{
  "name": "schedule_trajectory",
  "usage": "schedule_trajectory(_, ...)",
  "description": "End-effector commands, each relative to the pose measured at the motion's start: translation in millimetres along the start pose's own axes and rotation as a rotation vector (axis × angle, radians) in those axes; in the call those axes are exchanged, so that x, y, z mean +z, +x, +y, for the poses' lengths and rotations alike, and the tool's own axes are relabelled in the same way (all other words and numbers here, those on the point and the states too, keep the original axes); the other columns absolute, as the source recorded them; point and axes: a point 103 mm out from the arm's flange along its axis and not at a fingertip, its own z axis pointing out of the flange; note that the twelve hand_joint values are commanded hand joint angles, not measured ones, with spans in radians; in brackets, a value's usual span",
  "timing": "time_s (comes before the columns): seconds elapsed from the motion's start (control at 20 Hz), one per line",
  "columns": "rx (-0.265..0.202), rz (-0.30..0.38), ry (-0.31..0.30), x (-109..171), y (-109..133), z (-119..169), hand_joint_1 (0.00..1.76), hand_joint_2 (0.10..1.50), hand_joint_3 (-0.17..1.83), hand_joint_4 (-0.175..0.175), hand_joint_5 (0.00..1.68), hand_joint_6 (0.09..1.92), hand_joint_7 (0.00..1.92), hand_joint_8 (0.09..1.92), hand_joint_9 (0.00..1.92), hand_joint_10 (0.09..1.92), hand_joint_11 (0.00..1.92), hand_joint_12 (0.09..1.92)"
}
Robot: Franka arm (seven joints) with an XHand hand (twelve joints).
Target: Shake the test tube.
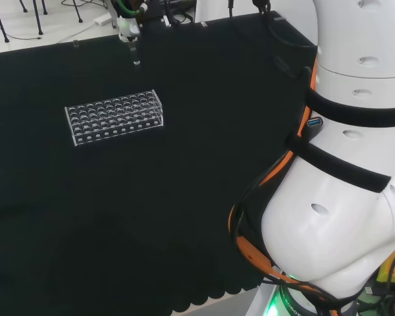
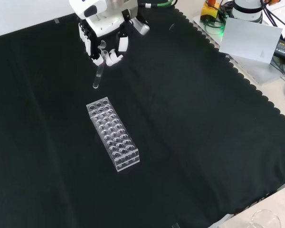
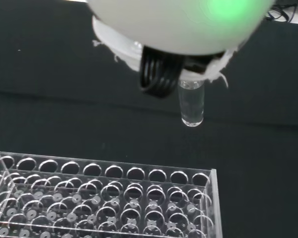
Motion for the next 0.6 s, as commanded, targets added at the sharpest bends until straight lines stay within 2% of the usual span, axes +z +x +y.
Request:
schedule_trajectory(0.05,-0.025,0.021,0.003,1.0,15.6,2.3,1.34,0.45,0.92,-0.175,1.42,0.49,1.48,0.47,1.60,0.79,1.36,1.02)
schedule_trajectory(0.35,-0.081,0.053,0.010,4.1,50.0,8.1,1.34,0.45,0.92,-0.175,1.42,0.49,1.48,0.47,1.59,0.80,1.36,1.02)
schedule_trajectory(0.6,-0.111,0.079,0.027,11.3,69.8,11.3,1.34,0.45,0.92,-0.175,1.42,0.49,1.48,0.47,1.59,0.80,1.36,1.02)
